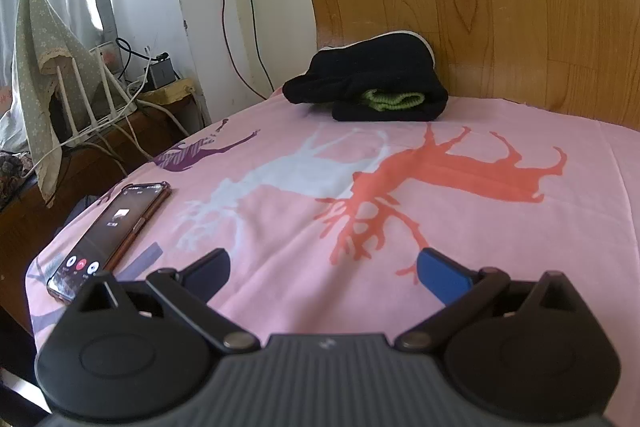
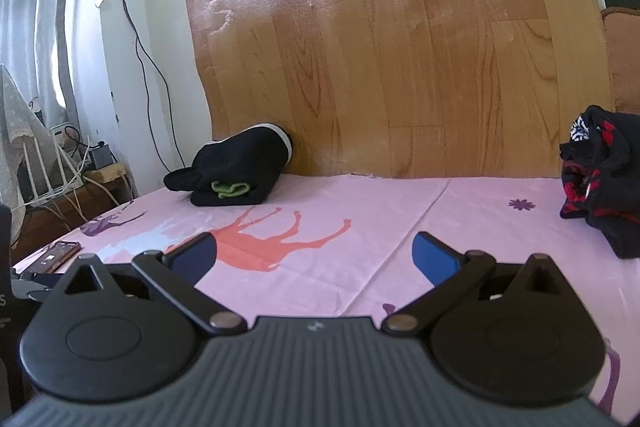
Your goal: Fold small clothes
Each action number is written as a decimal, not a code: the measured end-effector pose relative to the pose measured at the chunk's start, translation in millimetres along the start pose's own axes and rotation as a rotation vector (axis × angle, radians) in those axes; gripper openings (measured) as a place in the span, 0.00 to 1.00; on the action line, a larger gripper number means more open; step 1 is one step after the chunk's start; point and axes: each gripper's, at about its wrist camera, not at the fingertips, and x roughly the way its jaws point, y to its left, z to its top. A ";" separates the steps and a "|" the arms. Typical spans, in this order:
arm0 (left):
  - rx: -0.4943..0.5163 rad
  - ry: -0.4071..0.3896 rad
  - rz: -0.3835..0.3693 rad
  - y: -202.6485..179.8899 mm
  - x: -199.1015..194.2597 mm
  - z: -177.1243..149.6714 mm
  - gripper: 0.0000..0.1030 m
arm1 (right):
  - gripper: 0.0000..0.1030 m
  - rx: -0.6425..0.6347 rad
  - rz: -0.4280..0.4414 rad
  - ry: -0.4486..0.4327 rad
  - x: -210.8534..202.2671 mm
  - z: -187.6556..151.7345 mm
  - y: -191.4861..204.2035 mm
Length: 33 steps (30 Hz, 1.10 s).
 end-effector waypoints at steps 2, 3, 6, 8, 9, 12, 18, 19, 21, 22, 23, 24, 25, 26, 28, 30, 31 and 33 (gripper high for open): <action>0.001 0.002 -0.003 0.1 0.3 0.2 1.00 | 1.00 0.004 0.000 0.000 -0.1 0.3 -0.6; 0.000 0.002 -0.003 0.4 0.4 0.2 1.00 | 1.00 0.007 0.001 0.000 0.0 0.5 -1.0; 0.003 0.002 -0.008 0.3 0.8 0.2 1.00 | 1.00 0.008 0.003 0.001 0.4 0.6 -0.7; 0.005 0.001 -0.009 0.1 0.8 -0.1 1.00 | 1.00 0.006 0.003 0.002 0.9 0.7 -0.7; 0.006 0.000 -0.010 0.1 0.8 0.0 1.00 | 1.00 0.005 0.003 0.002 1.0 0.7 -0.5; 0.006 0.001 -0.014 0.4 0.8 0.0 1.00 | 1.00 0.005 0.003 0.002 0.6 0.1 -0.3; 0.003 0.001 -0.017 0.1 -0.1 0.2 1.00 | 1.00 0.008 0.005 0.002 0.3 -0.5 0.3; 0.004 0.001 -0.017 0.0 -0.3 0.0 1.00 | 1.00 0.008 0.006 0.002 0.2 -0.6 0.5; 0.005 -0.001 -0.016 -0.2 -0.5 -0.1 1.00 | 1.00 0.007 0.007 0.001 0.1 -0.7 0.3; 0.005 -0.002 -0.016 -0.3 -0.4 -0.1 1.00 | 1.00 0.007 0.007 0.001 0.2 -0.7 0.2; 0.005 -0.002 -0.015 -0.4 -0.5 -0.2 1.00 | 1.00 0.008 0.006 0.001 0.4 -0.7 0.2; 0.005 -0.002 -0.015 -0.3 -0.6 -0.2 1.00 | 1.00 0.008 0.007 0.001 0.3 -0.8 0.3; 0.005 -0.002 -0.015 -0.2 -0.4 -0.1 1.00 | 1.00 0.008 0.006 0.001 0.4 -0.7 0.3; 0.005 -0.002 -0.015 -0.2 -0.4 -0.1 1.00 | 1.00 0.008 0.006 0.001 0.4 -0.7 0.3; 0.005 -0.002 -0.015 -0.3 -0.5 -0.1 1.00 | 1.00 0.008 0.006 0.002 0.3 -0.7 0.3; 0.006 -0.002 -0.015 -0.2 -0.5 -0.2 1.00 | 1.00 0.007 0.006 0.002 0.4 -0.7 0.2; 0.006 -0.003 -0.015 -0.1 -0.6 -0.2 1.00 | 1.00 0.007 0.006 0.002 0.3 -0.7 0.3; 0.007 -0.004 -0.014 0.1 -1.2 -0.2 1.00 | 1.00 0.008 0.005 0.001 0.3 -0.7 0.3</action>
